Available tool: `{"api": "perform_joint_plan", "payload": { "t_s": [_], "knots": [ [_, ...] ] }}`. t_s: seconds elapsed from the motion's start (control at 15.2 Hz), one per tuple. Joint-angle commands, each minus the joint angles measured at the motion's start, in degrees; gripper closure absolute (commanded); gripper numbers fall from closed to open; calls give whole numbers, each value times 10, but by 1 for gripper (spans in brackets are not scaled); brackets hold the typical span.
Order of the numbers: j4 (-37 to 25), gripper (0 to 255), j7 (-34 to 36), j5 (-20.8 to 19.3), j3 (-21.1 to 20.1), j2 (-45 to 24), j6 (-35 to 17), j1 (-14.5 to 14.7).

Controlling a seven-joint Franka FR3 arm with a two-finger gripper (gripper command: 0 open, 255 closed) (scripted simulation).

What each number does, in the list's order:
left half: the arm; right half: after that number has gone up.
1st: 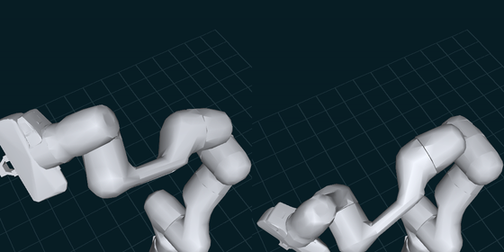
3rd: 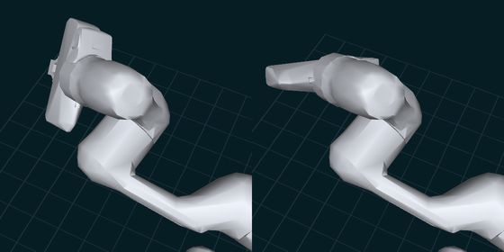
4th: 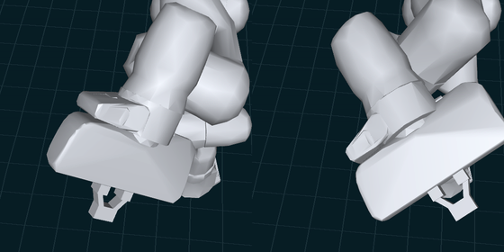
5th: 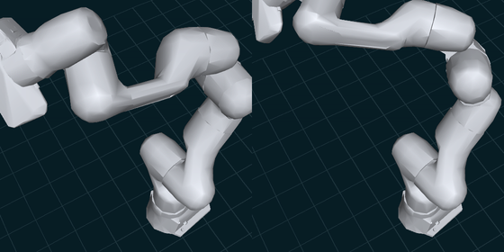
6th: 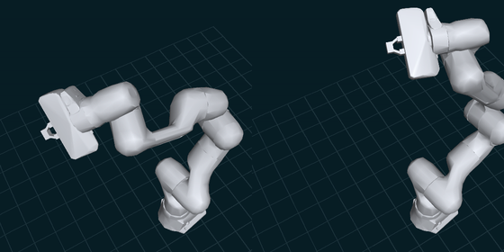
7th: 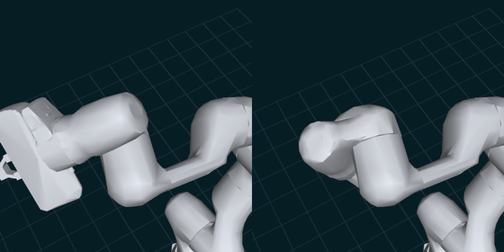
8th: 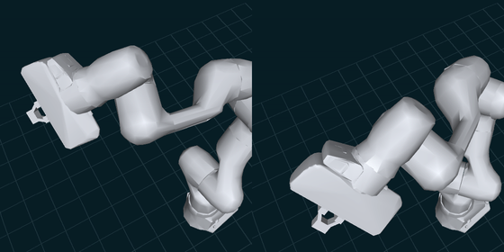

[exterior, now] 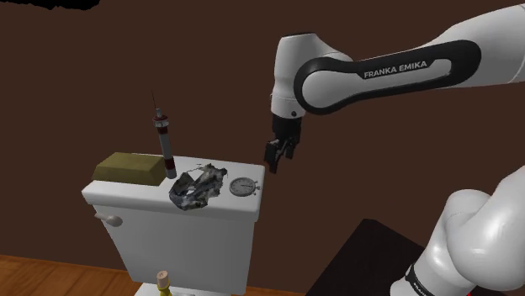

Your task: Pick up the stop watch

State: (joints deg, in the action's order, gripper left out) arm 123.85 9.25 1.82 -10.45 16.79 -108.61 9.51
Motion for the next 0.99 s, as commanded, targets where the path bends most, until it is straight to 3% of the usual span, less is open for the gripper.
{"api": "perform_joint_plan", "payload": {
  "t_s": [0.0,0.26,0.86,0.92],
  "knots": [
    [-17,0,12,2,-13,-34,-13,8],
    [-58,0,33,1,-36,-97,-27,22],
    [-15,0,36,-1,-37,-112,-85,23],
    [-15,255,36,-1,-38,-112,-85,23]
  ]
}}
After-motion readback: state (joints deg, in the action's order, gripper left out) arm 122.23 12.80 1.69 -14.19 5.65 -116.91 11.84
